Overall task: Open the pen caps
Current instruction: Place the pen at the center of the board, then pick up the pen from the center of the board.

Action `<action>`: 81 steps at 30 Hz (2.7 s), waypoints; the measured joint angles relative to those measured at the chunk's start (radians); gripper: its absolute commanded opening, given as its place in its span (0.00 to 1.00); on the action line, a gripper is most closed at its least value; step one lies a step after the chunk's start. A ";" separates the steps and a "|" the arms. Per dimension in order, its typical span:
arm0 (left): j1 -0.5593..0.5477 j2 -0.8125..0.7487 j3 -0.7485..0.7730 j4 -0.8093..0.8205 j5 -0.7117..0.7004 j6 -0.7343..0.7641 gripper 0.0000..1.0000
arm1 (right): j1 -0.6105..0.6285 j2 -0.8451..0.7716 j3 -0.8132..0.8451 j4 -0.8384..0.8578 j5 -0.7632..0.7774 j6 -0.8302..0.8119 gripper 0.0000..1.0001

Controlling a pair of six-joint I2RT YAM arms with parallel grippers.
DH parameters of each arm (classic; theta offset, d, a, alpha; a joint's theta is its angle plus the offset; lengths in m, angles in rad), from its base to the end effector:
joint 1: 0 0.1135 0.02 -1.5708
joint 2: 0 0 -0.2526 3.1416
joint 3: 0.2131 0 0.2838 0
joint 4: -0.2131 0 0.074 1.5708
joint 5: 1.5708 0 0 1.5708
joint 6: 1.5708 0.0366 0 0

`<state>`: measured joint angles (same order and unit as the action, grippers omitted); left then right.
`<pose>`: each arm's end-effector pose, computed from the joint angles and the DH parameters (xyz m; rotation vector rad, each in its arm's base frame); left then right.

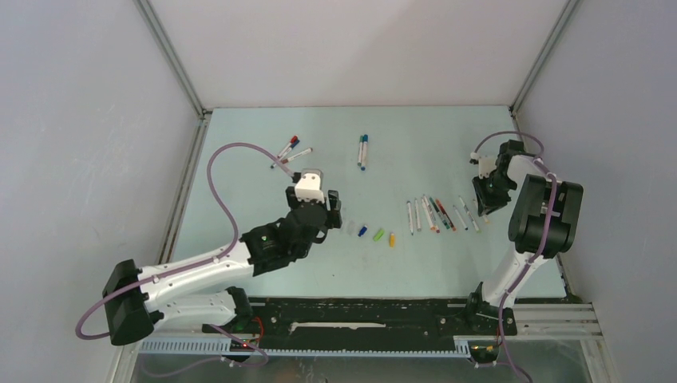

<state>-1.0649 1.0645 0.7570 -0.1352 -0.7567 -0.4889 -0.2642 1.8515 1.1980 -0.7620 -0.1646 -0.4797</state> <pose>0.1533 -0.2248 0.2646 0.0791 1.8966 -0.2946 0.3527 -0.0892 0.1264 -0.3342 2.9151 0.1425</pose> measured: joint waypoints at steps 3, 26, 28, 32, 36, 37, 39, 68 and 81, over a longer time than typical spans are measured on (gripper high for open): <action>0.000 -0.007 -0.007 0.011 0.001 0.000 0.88 | 0.000 0.000 0.002 -0.001 -0.002 0.000 0.29; 0.253 0.064 -0.039 0.277 0.386 0.019 1.00 | -0.002 -0.436 0.002 -0.027 -0.426 0.057 0.39; 0.286 0.132 0.026 0.254 0.450 0.016 1.00 | -0.002 -0.502 -0.010 -0.016 -0.475 0.061 0.42; 0.348 0.257 0.149 0.214 0.557 -0.002 1.00 | -0.002 -0.599 -0.042 0.005 -0.546 0.063 0.43; 0.423 0.426 0.319 0.116 0.658 -0.026 0.93 | -0.002 -0.612 -0.050 0.018 -0.596 0.069 0.43; 0.440 0.476 0.374 0.081 0.679 -0.027 0.92 | -0.002 -0.608 -0.052 0.019 -0.603 0.069 0.43; 0.465 0.577 0.490 0.000 0.710 -0.026 0.92 | 0.000 -0.604 -0.058 0.019 -0.607 0.072 0.43; 0.737 -0.191 0.258 -0.296 0.624 0.243 1.00 | 0.603 0.125 0.545 0.149 -0.199 0.642 0.45; 0.740 -0.305 0.100 -0.295 0.467 0.353 1.00 | 0.694 0.562 1.056 0.053 0.058 0.824 0.44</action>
<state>-0.3248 0.7597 0.8574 -0.4301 -0.2901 -0.1360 0.4297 2.4130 2.2536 -0.7094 -0.1066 0.3439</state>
